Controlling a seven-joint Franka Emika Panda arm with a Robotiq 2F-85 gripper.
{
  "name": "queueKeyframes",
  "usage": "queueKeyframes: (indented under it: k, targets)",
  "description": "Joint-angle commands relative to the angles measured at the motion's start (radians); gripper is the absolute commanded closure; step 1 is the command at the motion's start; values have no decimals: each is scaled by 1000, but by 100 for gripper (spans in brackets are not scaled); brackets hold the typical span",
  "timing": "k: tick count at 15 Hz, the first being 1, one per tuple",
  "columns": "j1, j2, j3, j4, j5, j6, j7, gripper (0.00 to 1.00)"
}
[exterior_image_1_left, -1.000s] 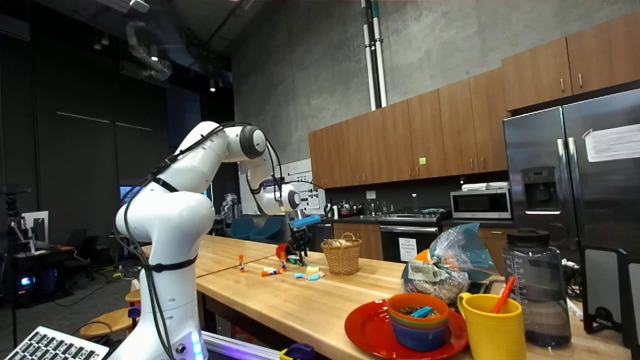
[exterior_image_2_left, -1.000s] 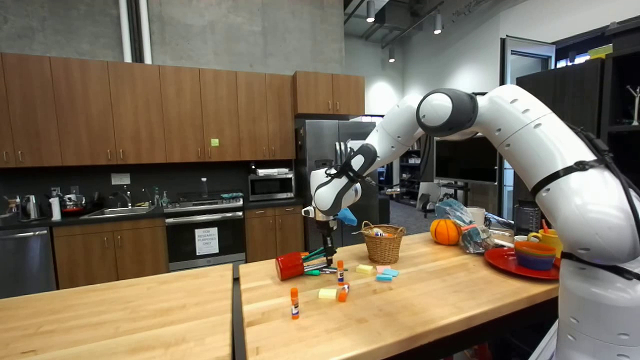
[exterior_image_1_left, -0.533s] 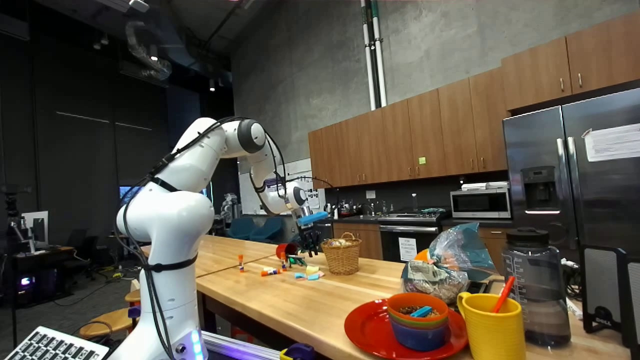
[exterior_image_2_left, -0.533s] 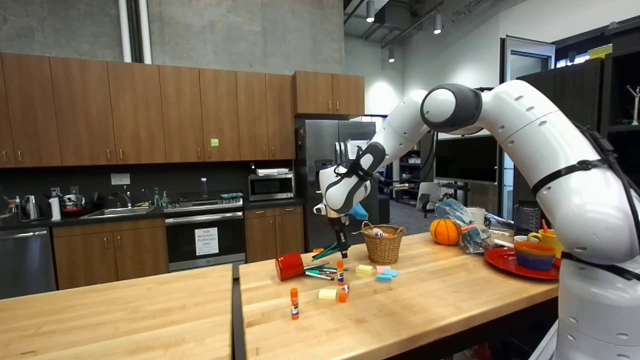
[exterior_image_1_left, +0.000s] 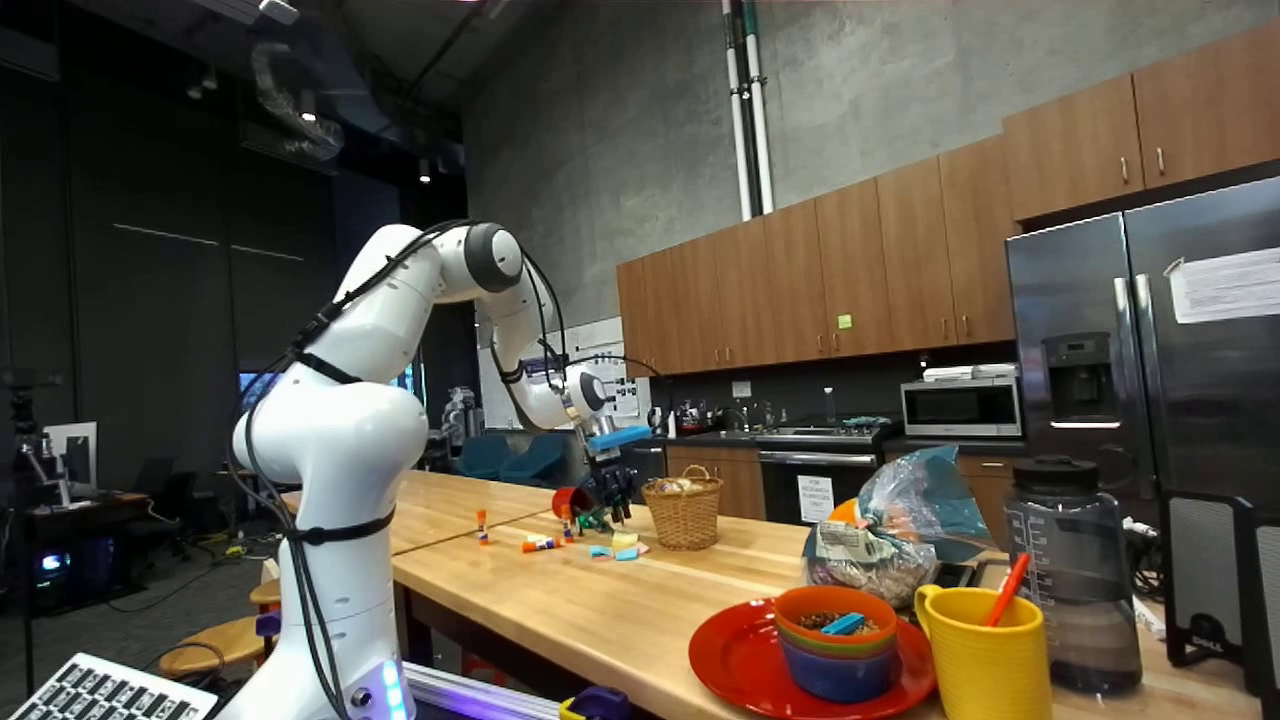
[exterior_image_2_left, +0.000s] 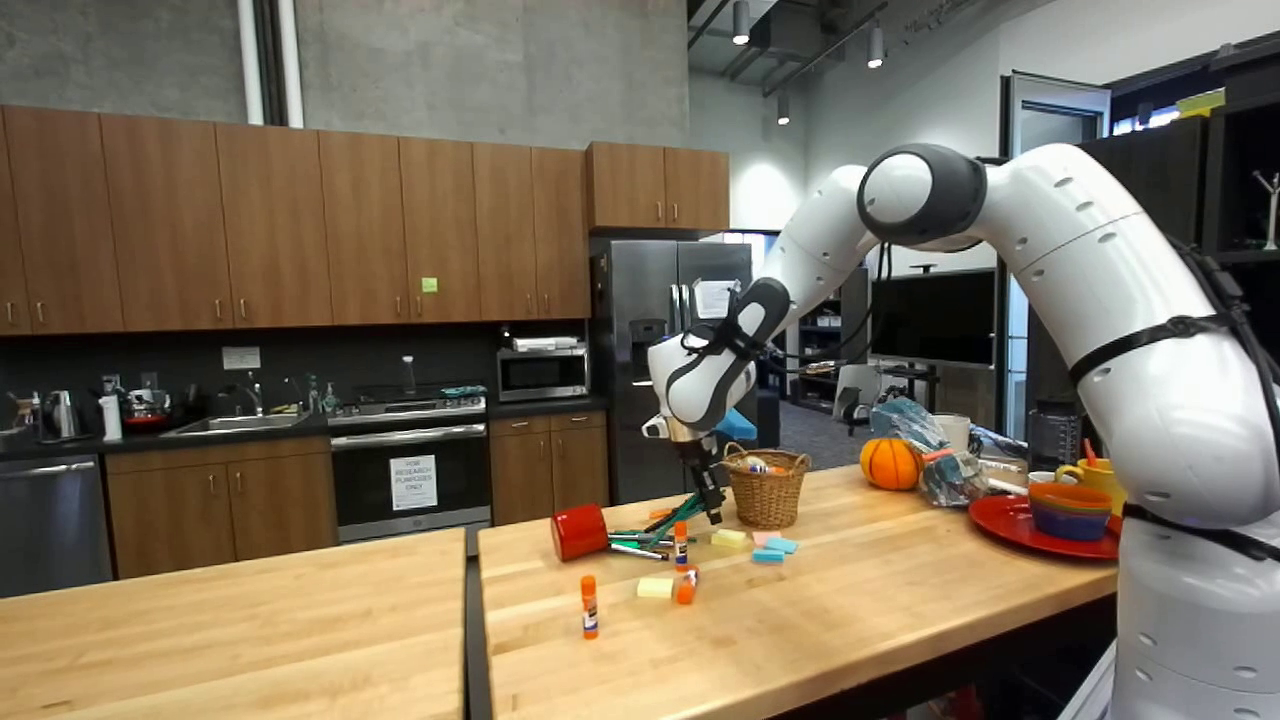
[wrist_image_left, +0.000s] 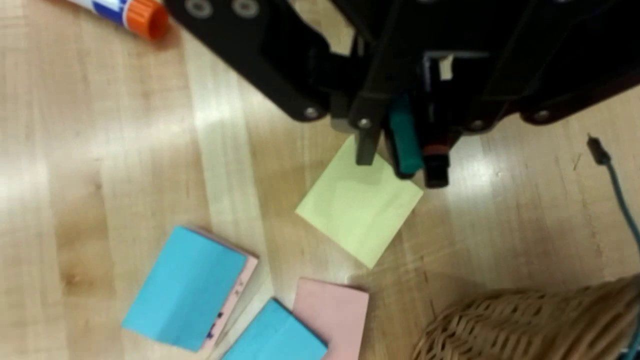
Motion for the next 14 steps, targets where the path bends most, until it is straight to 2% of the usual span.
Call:
queueKeyframes:
  k: [1,3,7,8,11,14]
  targets:
    - [-5,-77,-3,-69,-33,-42,17,43]
    - [-5,-90,-1,-76,-32,-51,22,32]
    - [-7,-106,6,-77,-14,-40,41,5]
    - [-8,-108,9,-77,-5,-32,52,1]
    - [-3,-108,20,-79,16,8,123,0]
    - [-15,-111,57,-86,79,32,119,0]
